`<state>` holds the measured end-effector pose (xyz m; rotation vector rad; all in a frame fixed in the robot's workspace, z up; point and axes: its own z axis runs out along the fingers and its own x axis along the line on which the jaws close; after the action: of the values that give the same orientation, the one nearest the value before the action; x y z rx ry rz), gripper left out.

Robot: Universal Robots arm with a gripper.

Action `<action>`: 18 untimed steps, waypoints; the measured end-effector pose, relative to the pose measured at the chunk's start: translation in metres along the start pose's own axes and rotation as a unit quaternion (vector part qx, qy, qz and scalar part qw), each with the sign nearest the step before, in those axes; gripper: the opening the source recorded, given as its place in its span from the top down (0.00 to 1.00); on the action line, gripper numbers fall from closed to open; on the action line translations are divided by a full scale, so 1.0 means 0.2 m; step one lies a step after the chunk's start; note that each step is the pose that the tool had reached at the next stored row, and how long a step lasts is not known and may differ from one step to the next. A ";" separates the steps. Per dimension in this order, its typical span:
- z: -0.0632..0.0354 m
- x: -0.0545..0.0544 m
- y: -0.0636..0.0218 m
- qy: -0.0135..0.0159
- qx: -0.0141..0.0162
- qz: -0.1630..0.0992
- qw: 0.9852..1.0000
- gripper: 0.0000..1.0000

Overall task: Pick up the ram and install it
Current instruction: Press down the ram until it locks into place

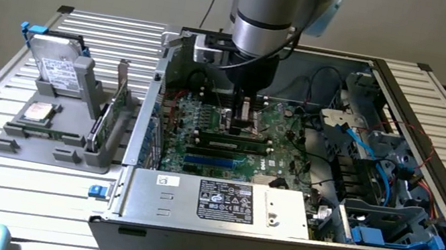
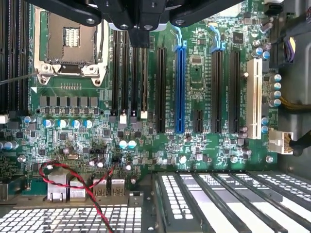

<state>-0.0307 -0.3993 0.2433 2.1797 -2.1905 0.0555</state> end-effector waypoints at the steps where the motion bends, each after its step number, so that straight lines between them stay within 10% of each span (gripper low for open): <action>1: -0.001 0.00 -0.011 0.000 -0.001 0.000 1.000 0.89; 18: -0.005 0.01 -0.060 0.000 -0.005 0.006 1.000 0.89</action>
<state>-0.0187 -0.4005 0.2442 2.1617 -2.2000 0.0453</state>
